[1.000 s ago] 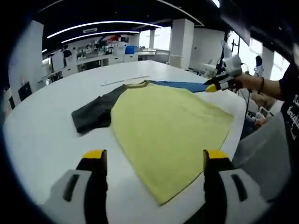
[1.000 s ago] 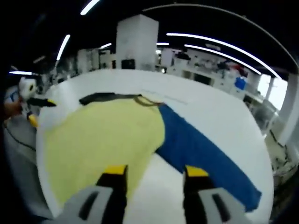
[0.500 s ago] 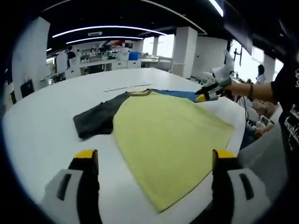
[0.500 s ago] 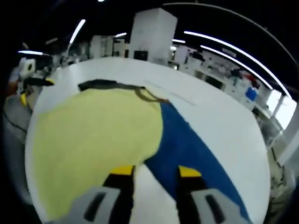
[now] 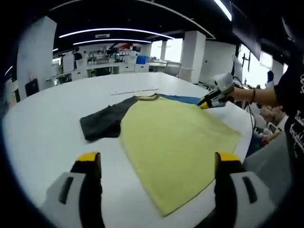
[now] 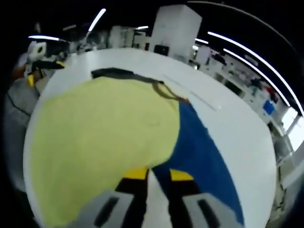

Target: Fold the garment on the visible template until the final outline fits inside the template.

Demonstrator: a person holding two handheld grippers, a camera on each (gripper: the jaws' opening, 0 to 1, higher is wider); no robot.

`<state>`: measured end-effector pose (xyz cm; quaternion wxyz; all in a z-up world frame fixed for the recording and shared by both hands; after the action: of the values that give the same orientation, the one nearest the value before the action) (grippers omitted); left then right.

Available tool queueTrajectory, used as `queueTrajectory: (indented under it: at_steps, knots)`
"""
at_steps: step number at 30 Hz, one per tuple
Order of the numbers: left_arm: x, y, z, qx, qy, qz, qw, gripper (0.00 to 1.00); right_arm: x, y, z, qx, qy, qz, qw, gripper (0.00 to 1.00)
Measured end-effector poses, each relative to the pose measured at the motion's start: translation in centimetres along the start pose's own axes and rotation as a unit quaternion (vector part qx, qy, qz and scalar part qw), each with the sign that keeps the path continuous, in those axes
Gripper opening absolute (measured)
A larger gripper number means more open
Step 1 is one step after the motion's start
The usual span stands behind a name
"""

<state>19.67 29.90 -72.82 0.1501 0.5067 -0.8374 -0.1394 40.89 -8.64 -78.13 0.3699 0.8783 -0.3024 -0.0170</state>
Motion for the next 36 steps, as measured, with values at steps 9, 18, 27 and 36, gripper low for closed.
queueTrajectory:
  at_steps: [9, 18, 27, 36]
  knots:
    - [0.1, 0.1, 0.0, -0.001, 0.001, -0.003, 1.0000, 0.94, 0.2, -0.6, 0.4, -0.005, -0.012, -0.005, 0.9999, 0.01]
    - [0.0, 0.2, -0.1, -0.001, -0.002, -0.006, 1.0000, 0.92, 0.8, 0.5, 0.3, 0.002, -0.030, 0.021, 0.9993, 0.00]
    - [-0.4, 0.2, 0.5, -0.014, -0.002, -0.011, 0.9998, 0.91, 1.8, 1.5, -0.4, 0.027, -0.072, 0.064, 0.9949, 0.00]
    - [-0.8, 0.2, 0.6, -0.018, -0.006, -0.011, 0.9998, 0.92, 1.9, 1.8, 0.5, 0.007, -0.116, 0.076, 0.9902, 0.02]
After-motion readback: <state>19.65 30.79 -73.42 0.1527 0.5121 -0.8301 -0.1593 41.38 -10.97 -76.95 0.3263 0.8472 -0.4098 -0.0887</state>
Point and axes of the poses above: the point that each gripper's makers call its tool centre point, and the gripper's own axes: y roughly backward along the fingers, x roughly to its right, z roughly out of its underside, the point moved 8 cm from there along y, roughly backward along the fingers, and after that the axes turned 5 degrees about x, right-handed, at the moved point
